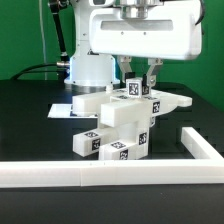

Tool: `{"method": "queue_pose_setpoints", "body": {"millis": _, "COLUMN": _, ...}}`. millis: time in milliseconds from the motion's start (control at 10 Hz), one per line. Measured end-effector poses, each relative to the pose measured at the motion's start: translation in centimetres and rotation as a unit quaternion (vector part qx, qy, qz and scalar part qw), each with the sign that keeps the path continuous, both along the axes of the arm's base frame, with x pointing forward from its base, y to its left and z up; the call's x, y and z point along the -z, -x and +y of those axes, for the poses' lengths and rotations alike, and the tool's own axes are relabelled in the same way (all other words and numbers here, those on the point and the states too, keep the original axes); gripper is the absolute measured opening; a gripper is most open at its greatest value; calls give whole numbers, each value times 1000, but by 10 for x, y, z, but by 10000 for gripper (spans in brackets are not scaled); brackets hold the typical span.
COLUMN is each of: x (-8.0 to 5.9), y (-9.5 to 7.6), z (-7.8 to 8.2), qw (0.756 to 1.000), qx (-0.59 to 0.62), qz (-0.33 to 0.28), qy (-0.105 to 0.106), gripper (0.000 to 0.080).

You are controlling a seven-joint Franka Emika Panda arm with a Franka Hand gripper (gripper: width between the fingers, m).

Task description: Assemble chair

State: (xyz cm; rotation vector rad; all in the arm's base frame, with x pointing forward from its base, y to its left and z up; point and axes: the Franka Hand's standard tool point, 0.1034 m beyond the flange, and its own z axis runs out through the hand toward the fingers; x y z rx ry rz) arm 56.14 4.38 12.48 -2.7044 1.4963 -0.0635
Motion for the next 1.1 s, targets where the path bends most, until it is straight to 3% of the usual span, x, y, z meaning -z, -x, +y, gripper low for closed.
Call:
{"method": "queue_pose_setpoints", "body": {"millis": 400, "x": 0, "y": 0, "z": 2, "qw": 997, "qx": 73, "qz": 2, "qy": -10, "gripper": 288}}
{"method": "queue_pose_setpoints", "body": {"millis": 500, "x": 0, "y": 0, "z": 2, "qw": 997, "qx": 72, "qz": 1, "qy": -10, "gripper": 525}}
{"method": "queue_pose_setpoints", "body": {"millis": 600, "x": 0, "y": -1, "z": 2, "qw": 1000, "qx": 28, "qz": 0, "qy": -7, "gripper": 611}}
{"method": "queue_pose_setpoints", "body": {"millis": 800, "x": -2, "y": -1, "z": 5, "qw": 1000, "qx": -18, "qz": -3, "qy": -5, "gripper": 643}}
{"method": "queue_pose_setpoints", "body": {"millis": 1100, "x": -2, "y": -2, "z": 11, "qw": 980, "qx": -200, "qz": -15, "qy": 10, "gripper": 649}}
